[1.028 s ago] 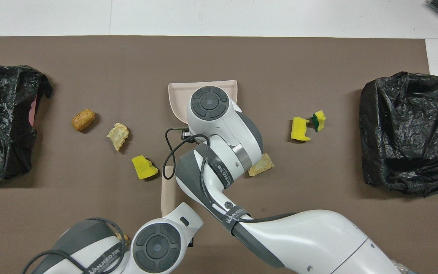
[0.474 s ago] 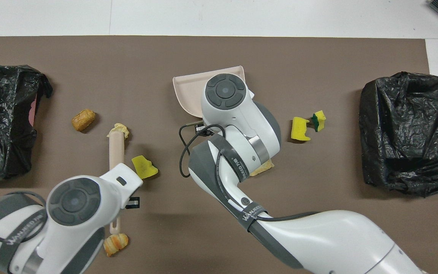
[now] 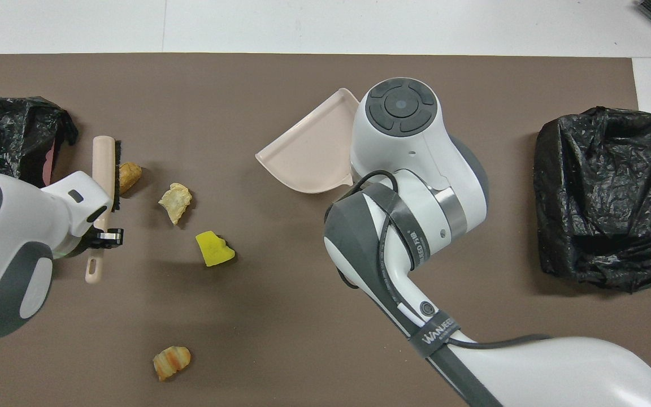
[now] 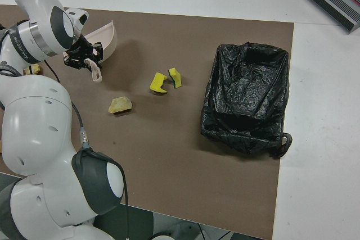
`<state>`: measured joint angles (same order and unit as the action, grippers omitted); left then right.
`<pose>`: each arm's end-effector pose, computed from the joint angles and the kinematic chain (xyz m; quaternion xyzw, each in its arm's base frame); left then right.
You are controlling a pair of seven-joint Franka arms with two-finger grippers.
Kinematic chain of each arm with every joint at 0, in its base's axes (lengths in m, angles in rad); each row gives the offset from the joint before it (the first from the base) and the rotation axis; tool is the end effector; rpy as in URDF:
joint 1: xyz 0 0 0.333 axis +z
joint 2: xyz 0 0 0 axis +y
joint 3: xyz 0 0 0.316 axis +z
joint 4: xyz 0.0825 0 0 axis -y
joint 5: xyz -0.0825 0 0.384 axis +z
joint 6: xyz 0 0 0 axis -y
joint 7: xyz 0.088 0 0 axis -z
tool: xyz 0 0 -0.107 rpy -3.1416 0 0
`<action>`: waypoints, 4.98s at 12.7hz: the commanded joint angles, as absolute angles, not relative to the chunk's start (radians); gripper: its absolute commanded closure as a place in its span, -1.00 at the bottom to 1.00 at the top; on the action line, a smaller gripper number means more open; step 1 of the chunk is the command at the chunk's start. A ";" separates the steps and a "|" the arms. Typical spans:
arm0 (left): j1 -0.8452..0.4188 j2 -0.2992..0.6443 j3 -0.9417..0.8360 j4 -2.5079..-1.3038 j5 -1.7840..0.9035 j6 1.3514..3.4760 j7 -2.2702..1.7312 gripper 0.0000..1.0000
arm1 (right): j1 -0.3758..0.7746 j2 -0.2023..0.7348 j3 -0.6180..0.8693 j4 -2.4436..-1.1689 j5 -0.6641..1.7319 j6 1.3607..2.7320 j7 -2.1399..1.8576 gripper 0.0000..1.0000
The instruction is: Sweep and dump trash in bin
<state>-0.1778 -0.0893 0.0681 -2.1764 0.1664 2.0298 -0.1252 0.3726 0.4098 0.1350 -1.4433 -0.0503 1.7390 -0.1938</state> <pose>0.5088 -0.0461 0.4259 -0.9966 0.0314 0.0201 0.0732 0.5927 0.3089 0.4478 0.9372 0.3445 -0.0549 0.0061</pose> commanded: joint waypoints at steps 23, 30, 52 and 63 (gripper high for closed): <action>-0.182 -0.014 0.041 -2.255 -0.017 2.006 0.173 1.00 | 0.433 0.282 0.147 -1.832 -0.224 1.977 -0.881 1.00; -0.438 -0.049 0.041 -2.289 -0.188 2.009 -0.075 1.00 | 0.423 0.287 0.149 -1.838 -0.224 1.997 -0.864 1.00; -0.609 -0.412 0.046 -2.465 -0.126 1.563 -1.116 1.00 | 0.448 0.265 0.155 -1.904 -0.224 2.028 -0.997 1.00; -0.704 -0.519 0.025 -2.704 -0.137 1.623 -1.465 1.00 | 0.460 0.265 0.153 -1.950 -0.259 2.071 -0.997 1.00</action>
